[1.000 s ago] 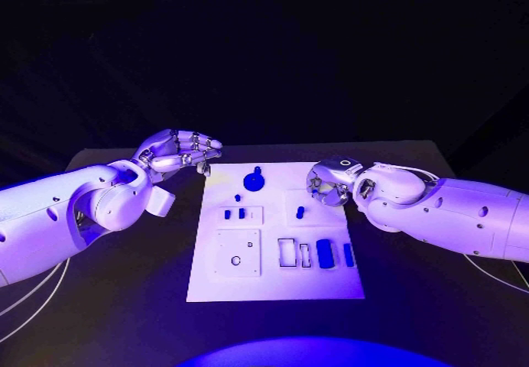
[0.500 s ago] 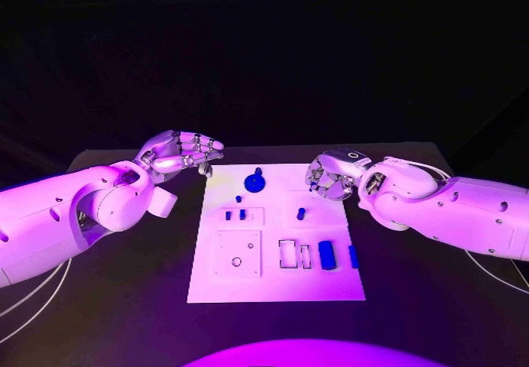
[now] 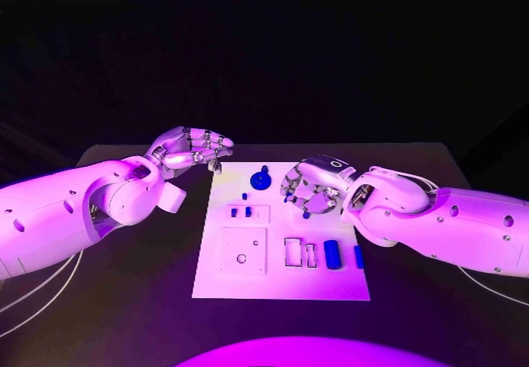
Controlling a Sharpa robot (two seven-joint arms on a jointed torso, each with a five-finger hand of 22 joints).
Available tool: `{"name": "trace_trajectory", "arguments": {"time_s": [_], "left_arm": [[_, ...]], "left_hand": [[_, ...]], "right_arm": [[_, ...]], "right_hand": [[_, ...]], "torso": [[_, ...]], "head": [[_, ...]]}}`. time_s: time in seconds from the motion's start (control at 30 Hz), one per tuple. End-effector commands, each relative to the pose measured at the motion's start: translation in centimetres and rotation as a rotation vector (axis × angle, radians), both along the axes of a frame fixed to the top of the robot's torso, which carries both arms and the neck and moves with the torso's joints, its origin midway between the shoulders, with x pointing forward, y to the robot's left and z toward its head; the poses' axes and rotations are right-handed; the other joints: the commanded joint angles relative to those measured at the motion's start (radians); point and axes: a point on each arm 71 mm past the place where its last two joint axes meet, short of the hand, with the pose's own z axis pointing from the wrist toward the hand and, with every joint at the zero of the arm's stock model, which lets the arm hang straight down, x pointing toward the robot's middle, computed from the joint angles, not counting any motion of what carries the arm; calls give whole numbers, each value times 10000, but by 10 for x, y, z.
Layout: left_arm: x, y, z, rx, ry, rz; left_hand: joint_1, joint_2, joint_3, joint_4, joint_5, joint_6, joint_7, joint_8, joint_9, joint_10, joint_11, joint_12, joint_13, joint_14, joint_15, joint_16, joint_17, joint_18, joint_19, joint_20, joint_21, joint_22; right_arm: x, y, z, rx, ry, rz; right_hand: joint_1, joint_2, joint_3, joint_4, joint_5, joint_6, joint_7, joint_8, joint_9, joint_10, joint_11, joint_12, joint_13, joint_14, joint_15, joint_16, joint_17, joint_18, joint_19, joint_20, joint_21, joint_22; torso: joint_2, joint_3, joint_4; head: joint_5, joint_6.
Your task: Assemble the parts on the task board
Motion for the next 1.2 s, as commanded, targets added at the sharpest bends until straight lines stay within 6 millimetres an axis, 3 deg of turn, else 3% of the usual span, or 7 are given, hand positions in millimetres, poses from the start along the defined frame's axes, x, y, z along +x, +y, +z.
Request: {"name": "trace_trajectory", "arguments": {"time_s": [0.03,0.23,0.3,0.37,0.63,0.8,1.2], "left_arm": [[0,-4,1,-96,-56,-182],[0,-8,1,-131,-40,-239],[0,-10,1,-146,-34,-278],[0,-12,0,-159,-26,-315],[1,-17,0,-191,0,-440],[1,-20,0,-202,15,-513],[1,-22,0,-199,31,-575]], "left_hand": [[-4,74,-41,-16,40,-75,-5,-55,-14,-39,39,21,17,24,24,69,9,145,76,19,-52,-10],[-4,74,-41,-16,40,-75,-5,-55,-14,-39,39,21,17,24,24,69,9,145,76,19,-52,-10],[-4,74,-41,-16,40,-75,-5,-55,-14,-39,39,21,17,24,24,69,9,145,76,19,-52,-10],[-4,74,-41,-16,40,-75,-5,-55,-14,-39,39,21,17,24,24,69,9,145,76,19,-52,-10],[-14,74,-48,-5,40,-86,-2,-58,-16,-53,44,20,18,20,30,74,19,145,79,25,-62,-17],[-20,72,-52,0,40,-90,-1,-60,-16,-58,46,19,18,19,32,77,23,145,81,26,-65,-19],[-20,72,-52,0,40,-90,-1,-60,-16,-58,46,19,18,19,32,77,23,145,81,26,-65,-19]], "right_arm": [[-7,15,-2,-323,30,456],[-15,38,-9,-796,195,900],[-17,45,-13,-962,272,1014],[-18,50,-19,-1090,364,1077],[-24,66,-36,-1404,616,1133],[-26,70,-41,-1440,675,1157],[-32,75,-48,-1429,801,1288]], "right_hand": [[323,249,251,-166,46,49,8,24,12,451,-375,31,25,519,-90,45,-8,-153,-33,-19,-22,-36],[320,249,253,-167,45,45,12,23,13,450,-373,28,25,515,-89,36,-25,-152,-39,-18,-29,-39],[304,272,106,-186,-1170,89,6,98,84,490,-450,17,31,506,-66,38,-32,-146,-72,-13,-38,-26],[303,281,89,-199,-1294,61,8,95,94,478,-393,-3,30,506,-86,43,-28,-149,-86,1,-52,-30],[302,283,84,-204,-1298,53,14,94,98,476,-388,-8,30,502,-85,33,-47,-147,-91,3,-60,-33],[301,286,81,-207,-1297,44,19,92,100,472,-384,-13,30,501,-84,32,-49,-143,-100,5,-76,-44],[299,298,76,-211,-1295,30,27,90,105,466,-378,-23,30,504,-80,41,-37,-146,-95,8,-63,-31]], "torso": [[-11,-27,24],[-13,-37,10],[-4,-32,7],[2,-28,5],[18,-12,41],[14,-13,1],[8,-1,2]], "head": [[163,-40],[386,-78],[452,-90],[514,-115],[737,-241],[934,-315],[1028,-381]]}}
